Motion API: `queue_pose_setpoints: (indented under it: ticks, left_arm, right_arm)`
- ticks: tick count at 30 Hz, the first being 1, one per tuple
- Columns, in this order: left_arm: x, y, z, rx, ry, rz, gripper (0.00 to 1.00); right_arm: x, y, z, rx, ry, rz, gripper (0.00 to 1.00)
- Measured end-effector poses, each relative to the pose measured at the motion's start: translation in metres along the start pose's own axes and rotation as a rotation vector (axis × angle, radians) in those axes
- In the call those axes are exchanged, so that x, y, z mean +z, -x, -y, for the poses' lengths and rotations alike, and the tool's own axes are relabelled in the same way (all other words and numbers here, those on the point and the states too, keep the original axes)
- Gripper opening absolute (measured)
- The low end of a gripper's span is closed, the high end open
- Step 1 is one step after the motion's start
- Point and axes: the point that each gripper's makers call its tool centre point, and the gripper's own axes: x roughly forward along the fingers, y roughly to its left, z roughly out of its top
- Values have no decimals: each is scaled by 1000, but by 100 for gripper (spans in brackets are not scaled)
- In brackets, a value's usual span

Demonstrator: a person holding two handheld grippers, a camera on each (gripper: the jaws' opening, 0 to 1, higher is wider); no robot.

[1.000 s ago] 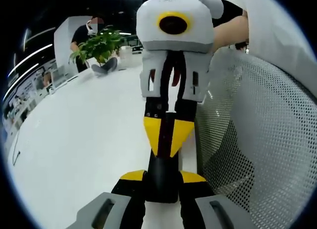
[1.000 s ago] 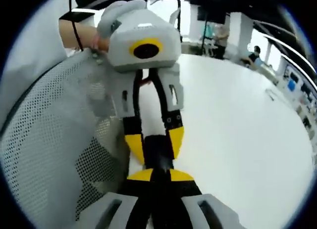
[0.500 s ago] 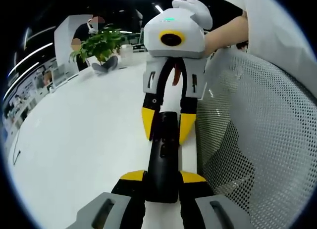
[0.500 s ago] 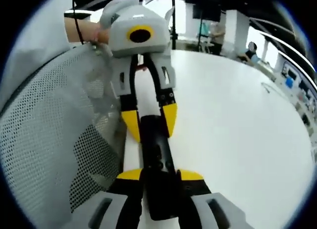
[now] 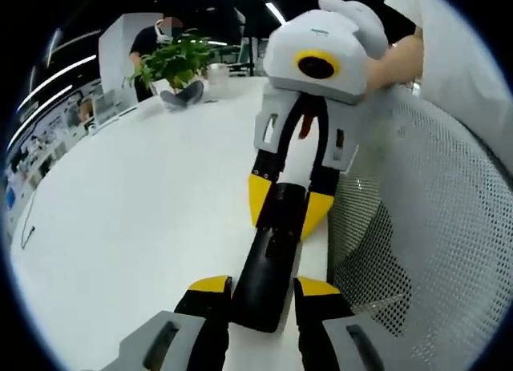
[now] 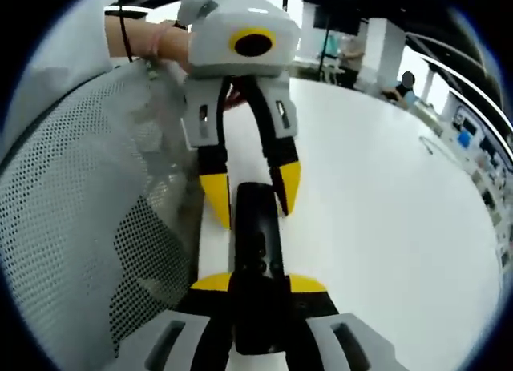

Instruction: Press the specified remote control buttons in sequence, fully releasing each button before pressing the next.

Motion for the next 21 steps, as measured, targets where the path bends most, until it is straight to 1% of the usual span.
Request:
queue_pose_setpoints:
  ticks: [1,2,3,4,5,6,8,9,10,11,14,15,16,17,18,19,20,21]
  left_arm:
    - [3,3,-1,4,16,15,44]
    - [8,9,-4,28,54,43,46]
    - [11,12,-6,38,66,58,48]
    - [21,21,-9,62,116,115,50]
    - [24,24,-10,68,135,134,53]
    - [34,33,-15,93,176,189,56]
    - [47,47,-19,125,215,274,60]
    - [56,58,-23,154,230,333,62]
    - [60,65,-26,179,234,367,65]
    - [69,77,-30,221,237,426,70]
    - [79,100,-38,318,239,517,79]
    - [79,107,-41,359,245,528,81]
    - [80,112,-42,387,242,537,82]
    - [82,120,-44,437,229,562,85]
    - [83,123,-45,458,219,572,88]
    - [84,132,-49,522,215,603,92]
    - [84,138,-50,560,219,622,96]
    - [84,145,-53,603,233,663,98]
  right_arm:
    - [0,0,0,-1,-5,2,20]
    - [0,0,0,0,-13,3,20]
    - [0,0,1,0,-27,6,20]
    - [0,0,1,1,-38,8,20]
    - [1,0,1,2,-47,12,20]
    - [1,0,1,2,-58,17,21]
    - [1,0,1,2,-66,22,21]
    - [1,0,1,3,-66,23,21]
    - [1,0,0,3,-66,24,21]
    - [1,1,0,2,-65,24,21]
    - [1,0,0,1,-59,26,21]
    - [1,0,0,1,-60,27,21]
    - [1,0,0,1,-61,28,21]
    - [1,0,0,1,-62,31,21]
    - [1,0,0,2,-63,34,21]
    - [1,0,0,1,-63,39,21]
    - [1,0,0,3,-65,39,21]
    - [1,0,0,3,-66,40,21]
